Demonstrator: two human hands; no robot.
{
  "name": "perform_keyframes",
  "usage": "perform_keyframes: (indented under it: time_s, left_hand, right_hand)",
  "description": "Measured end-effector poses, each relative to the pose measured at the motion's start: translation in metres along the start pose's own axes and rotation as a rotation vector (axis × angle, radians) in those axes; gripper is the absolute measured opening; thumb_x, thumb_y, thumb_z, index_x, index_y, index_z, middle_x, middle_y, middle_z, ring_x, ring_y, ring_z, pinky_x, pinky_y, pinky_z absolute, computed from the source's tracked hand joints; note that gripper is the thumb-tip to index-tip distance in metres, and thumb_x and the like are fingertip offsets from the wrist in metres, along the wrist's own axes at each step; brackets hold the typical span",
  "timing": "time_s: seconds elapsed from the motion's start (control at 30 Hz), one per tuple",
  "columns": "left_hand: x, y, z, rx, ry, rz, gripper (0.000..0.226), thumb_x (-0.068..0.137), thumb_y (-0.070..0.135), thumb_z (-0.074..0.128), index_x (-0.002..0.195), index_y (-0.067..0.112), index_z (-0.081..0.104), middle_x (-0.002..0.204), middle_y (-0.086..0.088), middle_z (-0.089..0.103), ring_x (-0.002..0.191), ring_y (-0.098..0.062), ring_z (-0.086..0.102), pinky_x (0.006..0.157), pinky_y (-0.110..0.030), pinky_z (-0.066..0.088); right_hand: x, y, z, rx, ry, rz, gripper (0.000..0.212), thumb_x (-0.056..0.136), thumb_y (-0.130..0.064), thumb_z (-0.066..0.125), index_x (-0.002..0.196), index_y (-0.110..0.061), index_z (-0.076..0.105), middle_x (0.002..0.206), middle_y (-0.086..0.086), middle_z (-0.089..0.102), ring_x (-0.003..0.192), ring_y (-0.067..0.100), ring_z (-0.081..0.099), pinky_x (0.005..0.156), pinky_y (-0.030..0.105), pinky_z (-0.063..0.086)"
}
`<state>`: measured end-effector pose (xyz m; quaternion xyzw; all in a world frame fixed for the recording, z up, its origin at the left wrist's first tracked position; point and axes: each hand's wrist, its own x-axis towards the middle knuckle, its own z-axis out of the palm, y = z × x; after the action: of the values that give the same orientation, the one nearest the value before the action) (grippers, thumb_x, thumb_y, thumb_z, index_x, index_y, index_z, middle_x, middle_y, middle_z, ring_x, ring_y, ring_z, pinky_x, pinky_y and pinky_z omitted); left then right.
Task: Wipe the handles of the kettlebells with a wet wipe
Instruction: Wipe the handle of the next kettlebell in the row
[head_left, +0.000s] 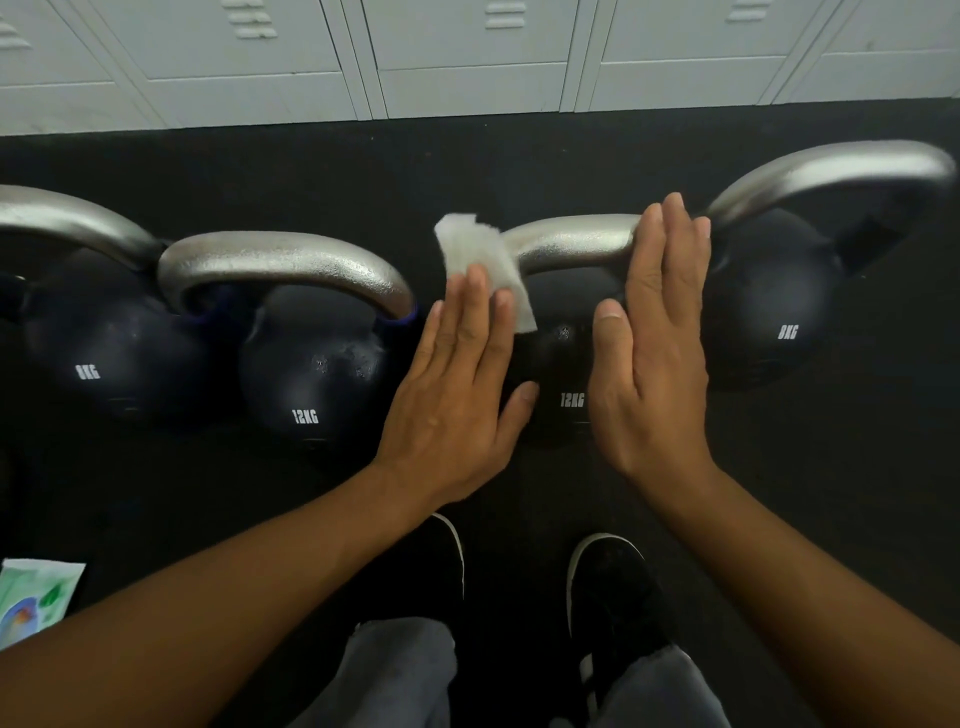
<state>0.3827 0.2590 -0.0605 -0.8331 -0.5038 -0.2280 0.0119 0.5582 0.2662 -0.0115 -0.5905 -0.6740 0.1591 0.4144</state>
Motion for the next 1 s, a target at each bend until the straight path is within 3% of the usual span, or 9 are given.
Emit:
perform_keyframes:
  time_s: [0.27,0.5,0.57,0.63,0.8,0.87,1.0]
  left_hand:
    - [0.041,0.025,-0.030,-0.009,0.057,0.088,0.068,0.109,0.041,0.029,0.158,-0.005,0.020,0.167,-0.027,0.018,0.158,-0.041,0.013,0.128,-0.055,0.016]
    - [0.043,0.023,-0.033,-0.278,0.110,-0.097,0.067,0.107,0.032,0.043,0.158,-0.005,0.023,0.166,-0.023,0.024,0.157,-0.033,0.020,0.125,-0.052,0.025]
    - [0.042,0.025,-0.033,-0.382,0.131,-0.175,0.065,0.106,0.033,0.042,0.158,-0.004,0.025,0.164,-0.022,0.027,0.154,-0.030,0.027,0.125,-0.044,0.028]
    - [0.047,0.027,-0.036,-0.462,0.166,-0.248,0.060,0.106,0.034,0.038,0.155,-0.001,0.033,0.158,-0.016,0.038,0.145,-0.022,0.039,0.120,-0.028,0.031]
    - [0.059,0.023,-0.038,-0.638,0.162,-0.515,0.043,0.108,0.042,0.027,0.134,0.019,0.051,0.123,0.004,0.057,0.108,0.005,0.053,0.090,-0.002,0.033]
    - [0.056,0.020,-0.033,-0.727,0.098,-0.648,0.030,0.112,0.040,0.025,0.121,0.026,0.050,0.110,0.007,0.058,0.099,0.015,0.052,0.083,0.001,0.033]
    - [0.054,0.020,-0.030,-0.823,0.068,-0.736,0.026,0.113,0.039,0.024,0.108,0.031,0.049,0.101,0.006,0.059,0.094,0.007,0.055,0.078,-0.002,0.037]
  right_hand:
    - [0.000,0.003,-0.002,-0.035,-0.015,-0.012,0.064,0.107,-0.026,0.029,0.165,-0.005,0.011,0.175,0.011,0.004,0.163,0.028,-0.005,0.132,0.050,0.006]
    - [-0.002,0.000,-0.004,-0.055,-0.027,-0.024,0.065,0.107,-0.027,0.031,0.165,-0.005,0.013,0.175,0.010,0.005,0.163,0.028,-0.006,0.132,0.049,0.006]
    - [-0.002,-0.002,-0.005,-0.065,-0.035,-0.040,0.064,0.107,-0.028,0.030,0.165,-0.005,0.016,0.175,0.009,0.007,0.163,0.030,-0.006,0.132,0.047,0.004]
    - [0.000,-0.003,-0.006,-0.085,-0.037,-0.061,0.063,0.108,-0.029,0.030,0.165,-0.005,0.019,0.175,0.010,0.010,0.163,0.030,-0.004,0.132,0.043,0.003]
    - [0.001,-0.003,-0.004,-0.093,-0.032,-0.080,0.062,0.108,-0.028,0.031,0.164,-0.004,0.022,0.174,0.011,0.014,0.163,0.031,-0.002,0.132,0.047,0.006]
    - [0.000,-0.002,-0.004,-0.089,-0.027,-0.086,0.061,0.108,-0.027,0.032,0.164,-0.004,0.022,0.174,0.010,0.014,0.163,0.031,-0.001,0.132,0.047,0.007]
    - [0.001,0.001,-0.003,-0.095,-0.023,-0.097,0.061,0.107,-0.024,0.033,0.164,-0.004,0.022,0.174,0.010,0.015,0.163,0.031,-0.001,0.132,0.046,0.007]
